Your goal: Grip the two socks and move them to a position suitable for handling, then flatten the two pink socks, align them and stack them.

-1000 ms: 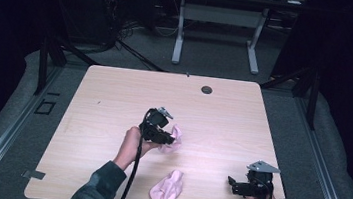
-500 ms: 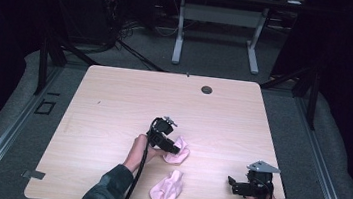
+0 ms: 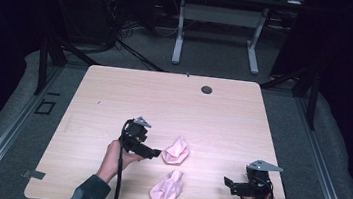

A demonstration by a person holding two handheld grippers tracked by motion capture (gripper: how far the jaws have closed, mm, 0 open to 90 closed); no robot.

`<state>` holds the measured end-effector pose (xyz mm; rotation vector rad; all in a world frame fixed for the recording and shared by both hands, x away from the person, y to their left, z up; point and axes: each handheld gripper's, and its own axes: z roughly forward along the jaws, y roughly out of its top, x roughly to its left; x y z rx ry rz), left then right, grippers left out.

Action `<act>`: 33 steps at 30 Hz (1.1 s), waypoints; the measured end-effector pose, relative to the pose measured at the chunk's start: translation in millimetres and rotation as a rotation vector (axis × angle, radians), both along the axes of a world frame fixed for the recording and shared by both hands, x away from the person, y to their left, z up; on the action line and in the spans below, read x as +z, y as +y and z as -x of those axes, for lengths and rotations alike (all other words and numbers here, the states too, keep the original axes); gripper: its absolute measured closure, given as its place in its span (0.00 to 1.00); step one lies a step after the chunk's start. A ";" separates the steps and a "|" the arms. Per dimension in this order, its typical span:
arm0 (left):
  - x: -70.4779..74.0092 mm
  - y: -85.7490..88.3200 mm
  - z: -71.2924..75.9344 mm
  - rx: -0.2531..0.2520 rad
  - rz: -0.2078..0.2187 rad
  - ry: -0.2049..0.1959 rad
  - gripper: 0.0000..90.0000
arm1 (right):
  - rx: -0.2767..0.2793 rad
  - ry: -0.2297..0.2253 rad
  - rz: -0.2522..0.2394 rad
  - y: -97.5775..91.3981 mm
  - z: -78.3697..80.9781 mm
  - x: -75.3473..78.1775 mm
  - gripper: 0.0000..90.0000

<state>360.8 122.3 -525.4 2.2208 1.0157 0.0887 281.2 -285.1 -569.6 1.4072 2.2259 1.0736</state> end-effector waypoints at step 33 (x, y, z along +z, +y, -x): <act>-36.0 0.4 105.5 0.028 0.008 0.028 0.24 | 0.341 0.120 -0.030 121.9 14.0 20.8 0.28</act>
